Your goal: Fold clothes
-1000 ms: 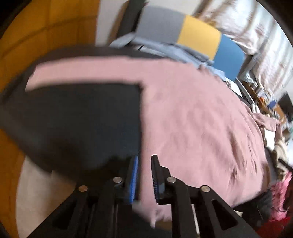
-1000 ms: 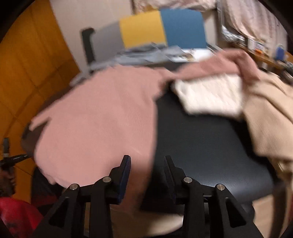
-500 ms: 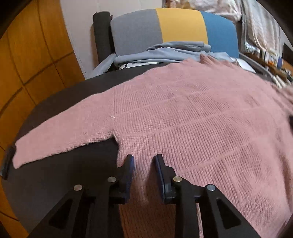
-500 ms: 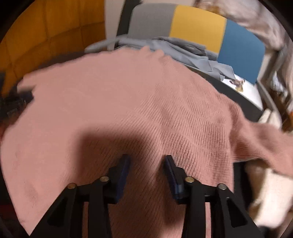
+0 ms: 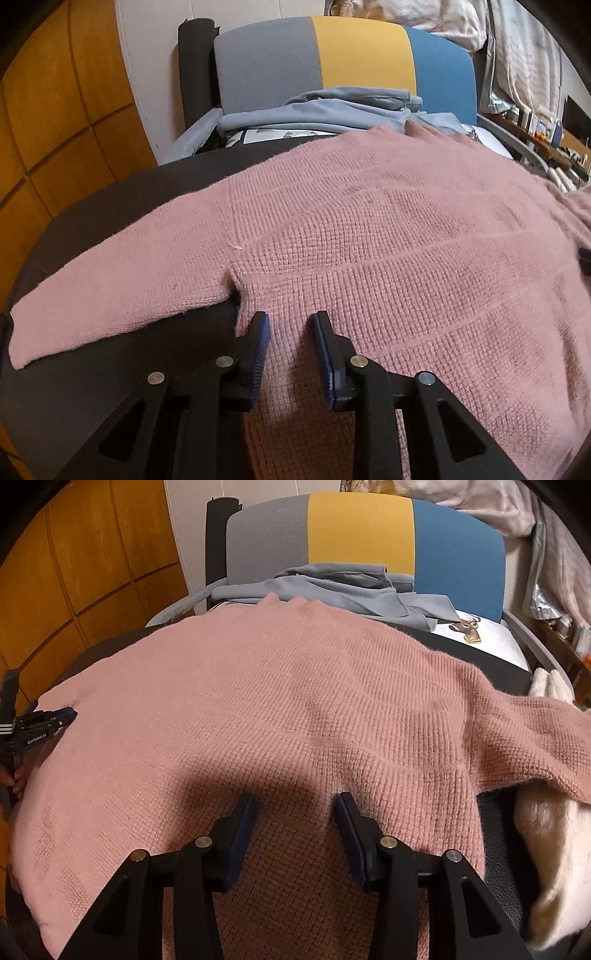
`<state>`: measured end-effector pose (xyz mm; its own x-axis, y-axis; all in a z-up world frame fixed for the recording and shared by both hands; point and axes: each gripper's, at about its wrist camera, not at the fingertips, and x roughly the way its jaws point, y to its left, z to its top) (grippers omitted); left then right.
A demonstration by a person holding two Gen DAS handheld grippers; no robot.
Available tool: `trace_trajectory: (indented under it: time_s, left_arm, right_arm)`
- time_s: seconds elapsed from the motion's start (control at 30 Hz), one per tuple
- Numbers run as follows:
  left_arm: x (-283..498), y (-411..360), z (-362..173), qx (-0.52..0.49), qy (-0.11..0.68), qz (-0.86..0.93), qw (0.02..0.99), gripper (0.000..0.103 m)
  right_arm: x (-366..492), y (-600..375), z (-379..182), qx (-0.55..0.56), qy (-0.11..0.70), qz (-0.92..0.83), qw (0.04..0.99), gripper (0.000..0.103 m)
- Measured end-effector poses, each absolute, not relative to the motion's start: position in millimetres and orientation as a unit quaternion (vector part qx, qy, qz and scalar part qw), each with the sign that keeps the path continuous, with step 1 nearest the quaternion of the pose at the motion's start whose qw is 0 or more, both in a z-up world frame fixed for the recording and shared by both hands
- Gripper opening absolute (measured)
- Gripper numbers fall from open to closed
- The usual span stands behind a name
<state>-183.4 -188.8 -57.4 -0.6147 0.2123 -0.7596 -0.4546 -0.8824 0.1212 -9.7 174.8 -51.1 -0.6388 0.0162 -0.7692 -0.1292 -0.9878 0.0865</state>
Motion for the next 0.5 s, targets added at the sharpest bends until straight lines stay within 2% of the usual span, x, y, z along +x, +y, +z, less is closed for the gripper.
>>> trace_trajectory:
  time_s: [0.2,0.5]
  left_arm:
    - [-177.4,-173.2,-61.2,-0.376,0.196,0.891,0.165,0.025]
    - [-180.8,-174.1,-46.7,-0.402,0.184,0.882,0.166,0.025]
  right_arm:
    - [-8.1,175.0,-52.6,-0.417,0.074,0.905,0.039,0.049]
    - [-12.1,174.2,-52.1,-0.422,0.064,0.903,0.047,0.050]
